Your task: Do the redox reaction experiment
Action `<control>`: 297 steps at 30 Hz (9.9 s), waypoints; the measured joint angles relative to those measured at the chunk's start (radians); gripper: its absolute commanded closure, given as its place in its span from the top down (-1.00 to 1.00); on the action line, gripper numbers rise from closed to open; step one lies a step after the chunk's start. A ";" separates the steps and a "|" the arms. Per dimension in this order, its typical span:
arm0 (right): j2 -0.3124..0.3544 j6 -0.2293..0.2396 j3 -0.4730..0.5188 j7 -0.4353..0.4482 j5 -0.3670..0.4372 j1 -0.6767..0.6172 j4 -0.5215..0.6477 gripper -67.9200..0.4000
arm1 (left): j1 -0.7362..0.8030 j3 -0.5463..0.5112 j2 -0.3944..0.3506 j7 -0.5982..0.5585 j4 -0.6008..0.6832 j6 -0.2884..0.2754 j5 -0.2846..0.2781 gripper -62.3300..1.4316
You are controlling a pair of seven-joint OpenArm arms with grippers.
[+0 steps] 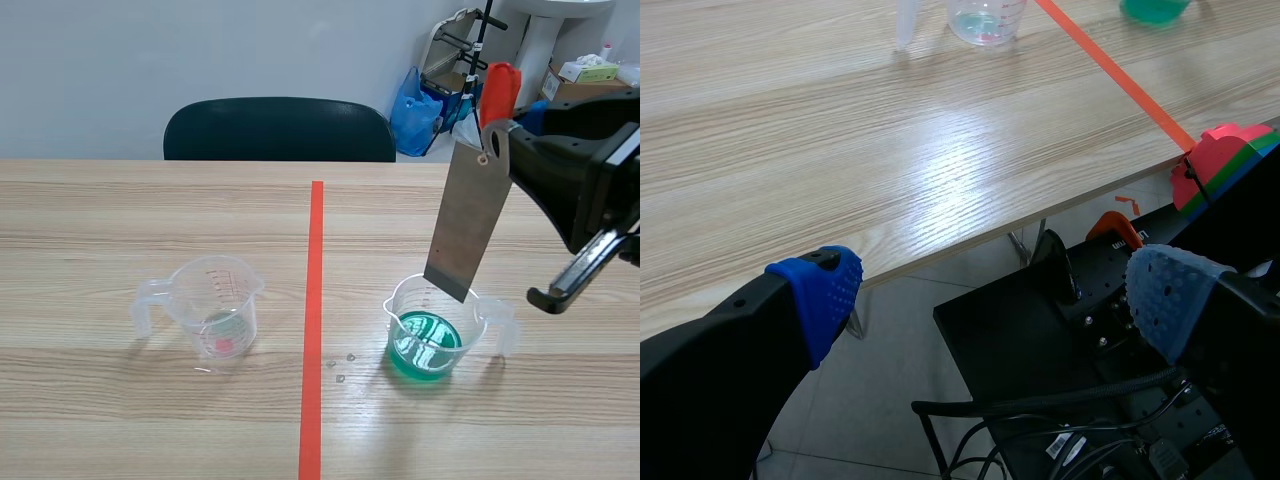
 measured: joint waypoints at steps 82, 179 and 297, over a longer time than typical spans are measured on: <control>0.000 0.006 -0.090 0.107 0.000 0.064 -0.187 -0.93 | 0.000 0.000 0.000 -0.026 0.000 0.000 0.000 0.82; -0.069 0.003 -0.238 0.328 -0.200 0.183 -0.523 -0.93 | -0.001 0.000 0.000 -0.019 0.000 0.000 0.000 0.82; -0.069 0.003 -0.238 0.328 -0.200 0.183 -0.523 -0.93 | -0.012 0.000 0.000 -0.018 0.000 -0.001 -0.001 0.82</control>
